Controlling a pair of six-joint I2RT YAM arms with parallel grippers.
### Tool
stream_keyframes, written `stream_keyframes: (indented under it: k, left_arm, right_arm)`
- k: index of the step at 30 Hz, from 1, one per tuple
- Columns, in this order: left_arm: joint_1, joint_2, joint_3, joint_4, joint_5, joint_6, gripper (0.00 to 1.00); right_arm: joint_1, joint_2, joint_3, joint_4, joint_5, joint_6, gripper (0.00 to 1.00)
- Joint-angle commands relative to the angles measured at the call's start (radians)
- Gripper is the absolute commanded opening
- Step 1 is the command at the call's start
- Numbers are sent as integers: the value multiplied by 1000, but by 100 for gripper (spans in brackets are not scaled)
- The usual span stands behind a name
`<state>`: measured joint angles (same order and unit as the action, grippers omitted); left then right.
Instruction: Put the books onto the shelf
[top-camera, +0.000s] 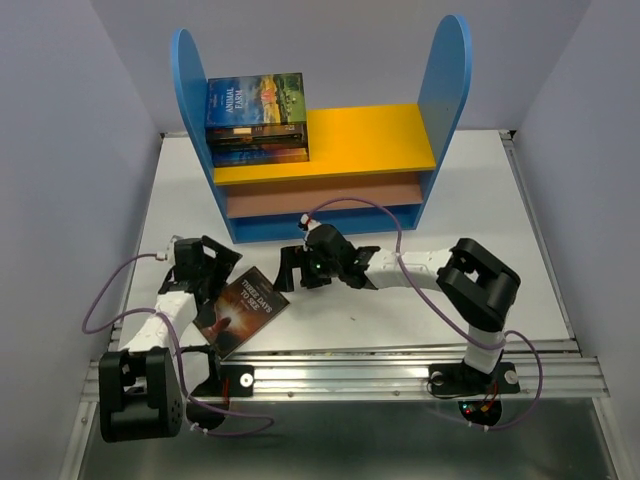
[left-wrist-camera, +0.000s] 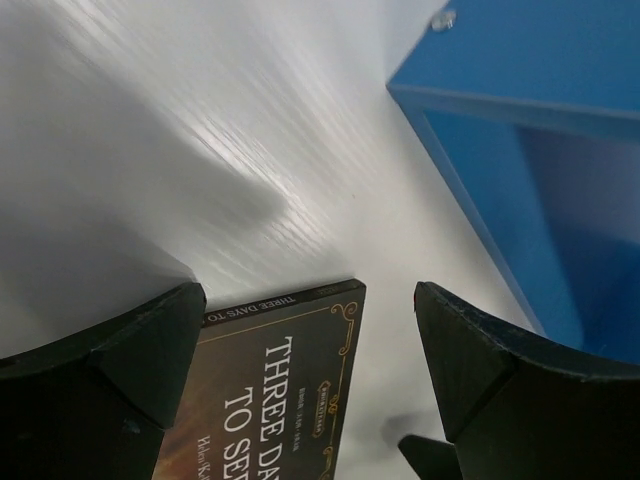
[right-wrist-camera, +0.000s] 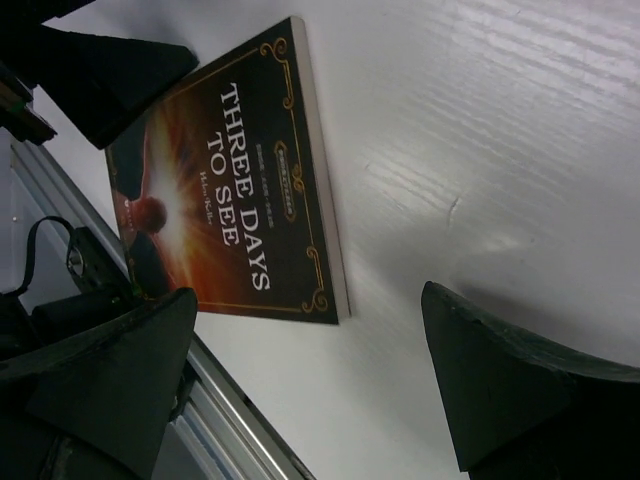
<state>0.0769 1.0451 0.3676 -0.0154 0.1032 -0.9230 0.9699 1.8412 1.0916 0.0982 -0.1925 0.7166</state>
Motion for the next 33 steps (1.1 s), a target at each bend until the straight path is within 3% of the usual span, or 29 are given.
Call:
stream_keyframes:
  k: [1, 9, 12, 18, 22, 30, 33]
  left_arm:
    - [-54, 22, 4, -106, -2, -39, 99]
    - [-55, 82, 122, -210, -105, -8, 99]
    - [-55, 30, 209, -337, -198, 9, 99]
    - [-55, -94, 228, -527, -179, 4, 99]
    - [-61, -106, 146, -471, -47, -6, 99]
    - [-71, 65, 116, -362, -39, -27, 99]
    - [-121, 139, 119, -327, -42, -30, 99]
  right_arm:
    - [6, 42, 42, 67, -117, 78, 100]
    - [15, 58, 25, 104, -206, 124, 100]
    - [15, 49, 11, 97, -190, 123, 100]
    - [15, 62, 27, 86, -231, 132, 100]
    - [15, 76, 31, 83, -259, 145, 100]
    - [15, 88, 42, 83, -295, 159, 100]
    - [15, 105, 51, 84, -312, 167, 100]
